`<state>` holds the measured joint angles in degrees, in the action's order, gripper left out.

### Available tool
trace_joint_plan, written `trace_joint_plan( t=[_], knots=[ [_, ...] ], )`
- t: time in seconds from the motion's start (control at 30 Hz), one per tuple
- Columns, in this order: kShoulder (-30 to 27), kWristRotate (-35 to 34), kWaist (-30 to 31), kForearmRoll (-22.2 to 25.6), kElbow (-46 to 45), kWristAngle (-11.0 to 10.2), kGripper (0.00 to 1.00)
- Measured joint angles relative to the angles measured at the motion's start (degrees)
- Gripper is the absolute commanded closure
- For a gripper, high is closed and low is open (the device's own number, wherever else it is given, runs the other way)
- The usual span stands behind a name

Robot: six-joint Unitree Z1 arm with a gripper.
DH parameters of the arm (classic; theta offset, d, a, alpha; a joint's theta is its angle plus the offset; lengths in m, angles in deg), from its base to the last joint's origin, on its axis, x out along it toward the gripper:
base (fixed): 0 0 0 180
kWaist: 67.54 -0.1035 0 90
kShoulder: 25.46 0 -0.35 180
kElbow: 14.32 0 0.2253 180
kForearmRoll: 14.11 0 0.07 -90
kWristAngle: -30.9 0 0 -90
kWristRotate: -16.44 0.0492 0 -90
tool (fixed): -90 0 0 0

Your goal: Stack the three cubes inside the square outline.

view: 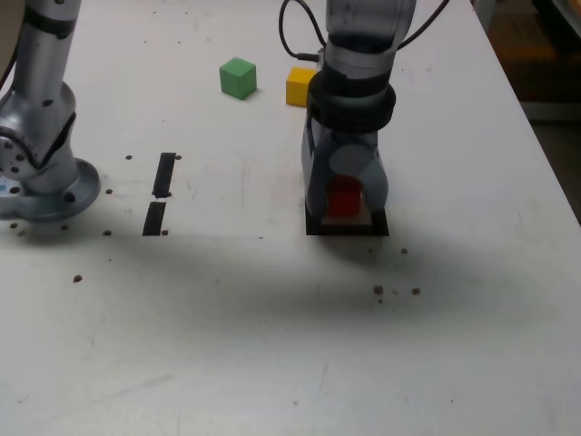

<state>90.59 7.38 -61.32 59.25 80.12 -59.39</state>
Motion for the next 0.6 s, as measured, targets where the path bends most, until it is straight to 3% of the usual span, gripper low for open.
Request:
trace_joint_plan(
  t=[0.1,0.17,0.43,0.6],
  knots=[
    [0.57,0.78,-0.02,0.04,0.05,0.99,0.15],
    [0.55,0.98,-0.02,0.04,0.05,1.10,0.09],
    [-8.93,3.91,-0.63,2.16,-2.72,-2.57,0.03],
    [-16.73,12.81,-8.65,6.60,-2.95,-5.35,0.03]
  ],
)
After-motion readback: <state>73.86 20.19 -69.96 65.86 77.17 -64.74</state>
